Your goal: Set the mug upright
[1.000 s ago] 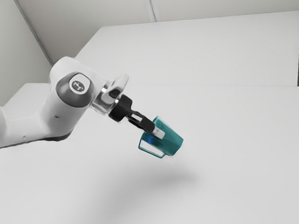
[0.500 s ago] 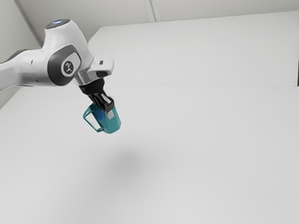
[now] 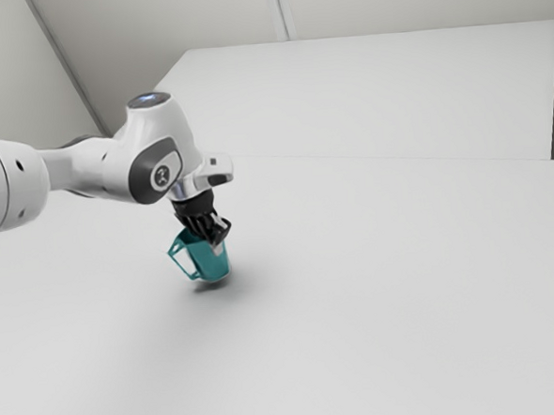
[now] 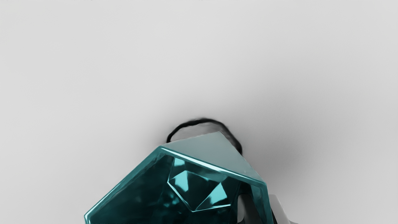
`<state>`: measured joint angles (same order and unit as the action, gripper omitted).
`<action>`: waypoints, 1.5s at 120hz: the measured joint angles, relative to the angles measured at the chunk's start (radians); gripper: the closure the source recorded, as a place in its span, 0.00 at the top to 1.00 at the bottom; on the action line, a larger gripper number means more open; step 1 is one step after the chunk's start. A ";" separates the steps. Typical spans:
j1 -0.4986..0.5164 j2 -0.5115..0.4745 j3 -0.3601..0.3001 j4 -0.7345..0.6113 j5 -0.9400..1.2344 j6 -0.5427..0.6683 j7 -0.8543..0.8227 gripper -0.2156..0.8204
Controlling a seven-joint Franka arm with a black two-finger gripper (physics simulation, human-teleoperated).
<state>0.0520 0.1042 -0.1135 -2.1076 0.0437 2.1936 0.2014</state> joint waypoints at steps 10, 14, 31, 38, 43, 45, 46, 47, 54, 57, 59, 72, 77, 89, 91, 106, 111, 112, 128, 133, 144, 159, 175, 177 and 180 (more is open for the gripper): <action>0.001 0.013 0.000 -0.005 0.002 0.020 -0.022 0.04; 0.002 0.017 0.000 -0.006 0.002 0.027 -0.031 0.04; 0.003 0.034 0.000 -0.007 0.003 0.047 -0.061 0.04; 0.003 0.036 0.000 -0.007 0.003 0.051 -0.071 0.06; 0.003 0.037 0.000 -0.007 -0.001 0.054 -0.076 0.10; 0.003 0.037 0.000 -0.007 -0.002 0.054 -0.078 0.13; 0.003 0.037 0.000 -0.007 -0.002 0.055 -0.078 0.15; 0.003 0.037 0.000 -0.007 -0.003 0.055 -0.079 0.17; 0.003 0.034 0.000 -0.007 -0.006 0.057 -0.084 0.30; 0.003 0.031 0.000 -0.007 -0.007 0.057 -0.086 0.35; 0.003 0.028 0.000 -0.007 -0.007 0.056 -0.087 0.38; 0.002 -0.010 -0.001 -0.004 -0.015 0.043 -0.093 0.55; 0.002 -0.030 -0.001 0.001 -0.019 0.029 -0.094 0.59; 0.002 -0.073 -0.003 0.036 -0.030 -0.022 -0.098 0.67; 0.002 -0.076 -0.002 0.050 -0.034 -0.035 -0.099 0.68; -0.004 -0.055 0.001 0.197 -0.059 -0.146 -0.101 0.73; -0.004 -0.035 0.003 0.262 -0.064 -0.189 -0.101 0.74; -0.003 -0.031 0.003 0.277 -0.065 -0.198 -0.101 0.74; 0.017 0.072 0.006 0.535 -0.061 -0.349 -0.102 0.76; 0.015 0.086 0.009 0.574 -0.060 -0.388 -0.103 0.77; 0.007 0.094 0.020 0.607 -0.060 -0.449 -0.103 0.78; 0.006 0.092 0.024 0.614 -0.058 -0.498 -0.104 0.78; 0.008 0.092 0.024 0.615 -0.059 -0.525 -0.104 0.79; 0.008 0.092 0.025 0.615 -0.059 -0.527 -0.104 0.79; 0.009 0.093 0.025 0.615 -0.060 -0.530 -0.104 0.79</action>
<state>0.0606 0.1968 -0.0890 -1.4930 -0.0160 1.6635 0.0974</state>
